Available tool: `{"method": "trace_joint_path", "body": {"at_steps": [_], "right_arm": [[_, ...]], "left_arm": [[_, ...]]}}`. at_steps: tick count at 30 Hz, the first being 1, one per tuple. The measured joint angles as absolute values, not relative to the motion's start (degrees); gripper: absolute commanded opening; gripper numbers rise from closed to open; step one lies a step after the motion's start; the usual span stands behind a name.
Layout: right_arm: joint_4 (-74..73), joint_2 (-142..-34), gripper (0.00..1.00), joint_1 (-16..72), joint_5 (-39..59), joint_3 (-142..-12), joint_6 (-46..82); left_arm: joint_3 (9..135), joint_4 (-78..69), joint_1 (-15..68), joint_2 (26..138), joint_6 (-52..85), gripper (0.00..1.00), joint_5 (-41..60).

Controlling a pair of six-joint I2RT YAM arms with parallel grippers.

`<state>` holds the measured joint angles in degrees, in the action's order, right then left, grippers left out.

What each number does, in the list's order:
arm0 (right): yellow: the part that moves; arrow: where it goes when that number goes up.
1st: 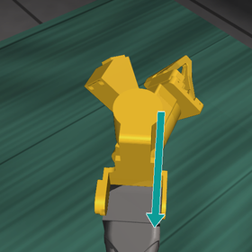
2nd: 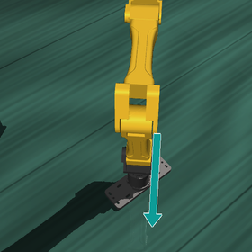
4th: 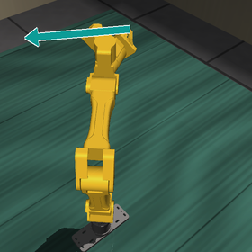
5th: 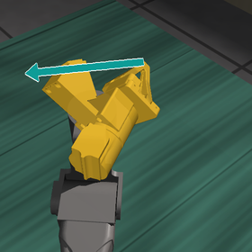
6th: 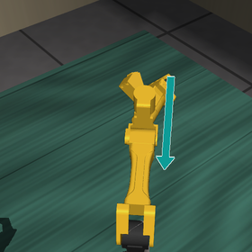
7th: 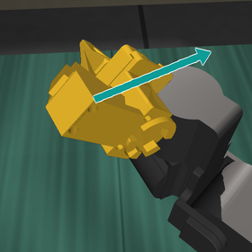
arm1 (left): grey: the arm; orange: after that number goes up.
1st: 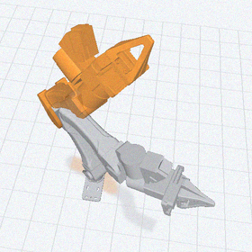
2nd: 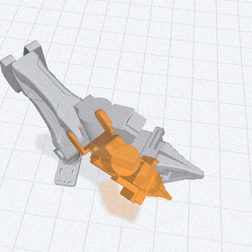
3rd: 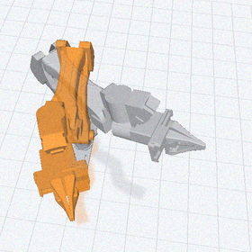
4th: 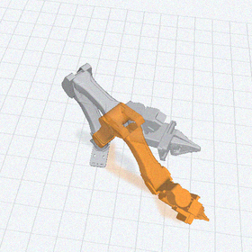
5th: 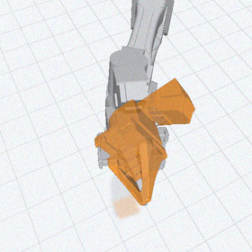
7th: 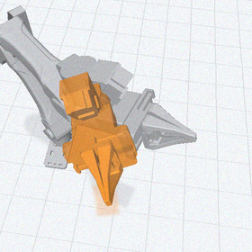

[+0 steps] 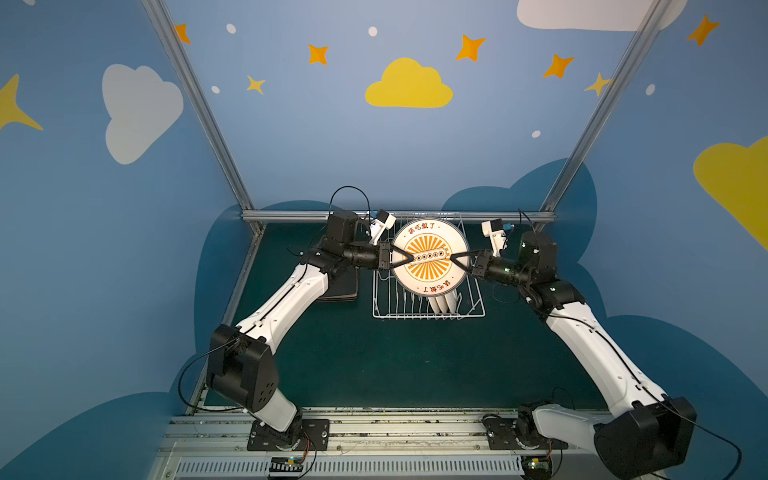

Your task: Unload the plates from the dish rack

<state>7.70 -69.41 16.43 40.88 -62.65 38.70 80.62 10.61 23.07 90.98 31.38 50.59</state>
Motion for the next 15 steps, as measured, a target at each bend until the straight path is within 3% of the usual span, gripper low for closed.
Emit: {"method": "trace_joint_path", "body": {"at_steps": [4,9,11,15], "right_arm": [[7.07,-69.52,0.01,16.60,41.12,-62.65,37.47],[7.14,-69.71,0.07,16.62,41.15,-62.65,37.21],[7.31,-69.84,0.15,16.64,41.19,-62.65,37.15],[8.23,-70.17,0.44,17.41,40.40,-62.65,36.75]], "left_arm": [[80.60,11.07,22.74,90.98,33.08,0.03,50.85],[80.03,10.39,22.72,90.83,33.93,0.03,50.81],[79.40,9.78,22.72,90.63,34.61,0.03,50.72],[78.13,7.81,23.44,90.41,35.94,0.03,49.23]]}}
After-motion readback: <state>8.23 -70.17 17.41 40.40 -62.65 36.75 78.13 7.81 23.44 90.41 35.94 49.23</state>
